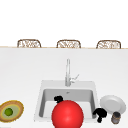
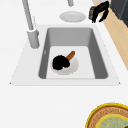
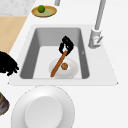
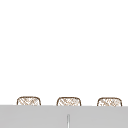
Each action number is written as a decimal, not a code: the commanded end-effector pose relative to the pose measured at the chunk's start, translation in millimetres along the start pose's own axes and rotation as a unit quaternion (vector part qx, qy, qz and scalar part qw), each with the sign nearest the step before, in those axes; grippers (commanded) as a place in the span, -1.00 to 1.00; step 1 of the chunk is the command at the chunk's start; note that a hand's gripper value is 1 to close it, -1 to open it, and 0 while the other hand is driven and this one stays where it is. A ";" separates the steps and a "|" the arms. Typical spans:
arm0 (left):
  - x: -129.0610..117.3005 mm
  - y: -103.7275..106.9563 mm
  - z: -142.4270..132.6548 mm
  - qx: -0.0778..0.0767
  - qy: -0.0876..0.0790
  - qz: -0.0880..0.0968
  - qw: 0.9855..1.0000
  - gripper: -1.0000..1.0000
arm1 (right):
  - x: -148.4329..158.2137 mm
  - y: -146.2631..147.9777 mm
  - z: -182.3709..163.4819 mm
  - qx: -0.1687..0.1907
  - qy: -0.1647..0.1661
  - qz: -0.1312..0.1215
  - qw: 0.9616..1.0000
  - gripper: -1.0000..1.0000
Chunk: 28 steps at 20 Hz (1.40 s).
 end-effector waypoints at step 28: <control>166.8 135.9 47.3 0.014 0.000 0.027 1.000 1.00 | 0.0 0.0 0.0 0.000 0.000 0.000 1.000 0.00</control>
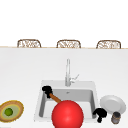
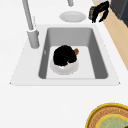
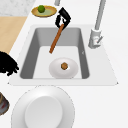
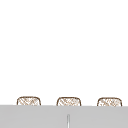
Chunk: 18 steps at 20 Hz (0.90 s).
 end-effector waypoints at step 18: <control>137.0 70.2 42.3 0.018 -0.002 0.032 0.999 1.00 | 0.0 0.0 0.0 0.000 0.000 0.000 1.000 0.00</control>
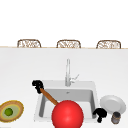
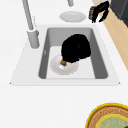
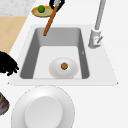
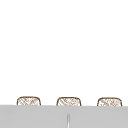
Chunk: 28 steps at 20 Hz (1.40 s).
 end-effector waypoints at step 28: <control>188.5 68.1 161.6 0.016 -0.011 0.032 0.999 1.00 | 0.0 0.0 0.0 0.000 0.000 0.000 1.000 0.00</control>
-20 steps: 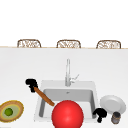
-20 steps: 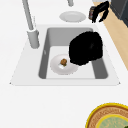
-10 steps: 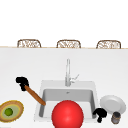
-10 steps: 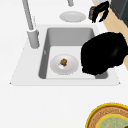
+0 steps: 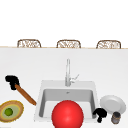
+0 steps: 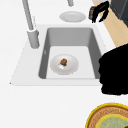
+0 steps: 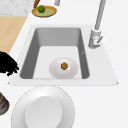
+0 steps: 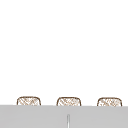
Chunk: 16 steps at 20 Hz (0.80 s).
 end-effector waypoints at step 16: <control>27.5 -24.1 114.0 -0.001 0.035 -0.027 0.999 1.00 | 0.0 0.0 0.0 0.000 0.000 0.000 1.000 0.00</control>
